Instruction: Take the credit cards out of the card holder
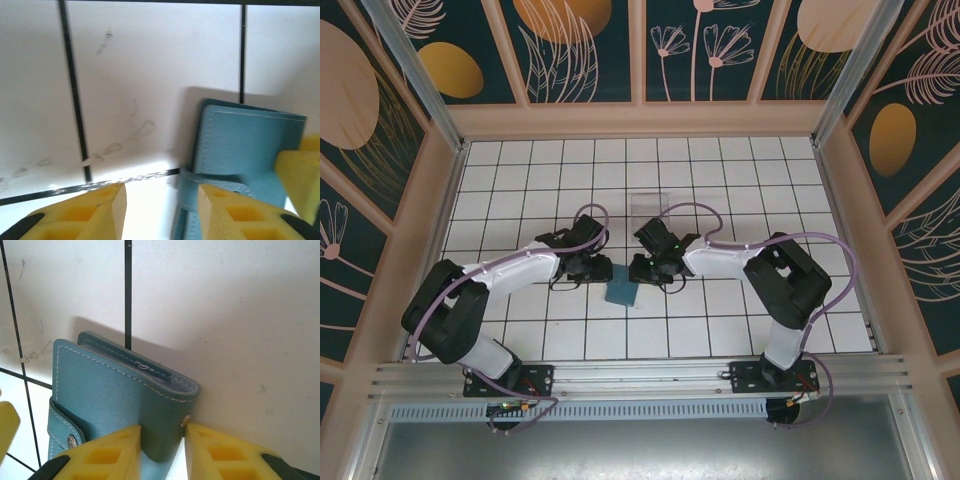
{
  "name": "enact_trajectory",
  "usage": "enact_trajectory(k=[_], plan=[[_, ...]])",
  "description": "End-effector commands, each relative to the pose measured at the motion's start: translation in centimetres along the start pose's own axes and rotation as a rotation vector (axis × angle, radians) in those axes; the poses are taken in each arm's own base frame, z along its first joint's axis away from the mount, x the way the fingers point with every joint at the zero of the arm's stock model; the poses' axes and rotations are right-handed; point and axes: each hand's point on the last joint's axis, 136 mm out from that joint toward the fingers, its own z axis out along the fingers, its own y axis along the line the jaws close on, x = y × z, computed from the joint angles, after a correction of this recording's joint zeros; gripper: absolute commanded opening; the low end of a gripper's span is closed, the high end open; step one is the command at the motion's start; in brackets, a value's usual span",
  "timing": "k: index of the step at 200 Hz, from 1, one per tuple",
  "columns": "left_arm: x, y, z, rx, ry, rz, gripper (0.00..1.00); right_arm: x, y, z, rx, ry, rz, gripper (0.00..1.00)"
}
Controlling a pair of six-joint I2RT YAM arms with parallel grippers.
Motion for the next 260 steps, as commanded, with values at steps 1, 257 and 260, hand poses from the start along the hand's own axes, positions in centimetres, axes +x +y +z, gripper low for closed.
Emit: enact_trajectory(k=[1, 257, 260], plan=[[-0.8, 0.7, -1.3, -0.057, -0.030, 0.018, 0.41, 1.8, -4.9, 0.7, 0.202, 0.050, 0.011, 0.27], [2.5, -3.7, 2.9, 0.030, 0.144, 0.179, 0.39, 1.7, -3.0, 0.9, 0.099, 0.060, 0.021, 0.17], [2.5, -3.7, 2.9, 0.025, 0.140, 0.181, 0.38, 1.7, -3.1, 1.0, 0.100, 0.061, 0.022, 0.16]])
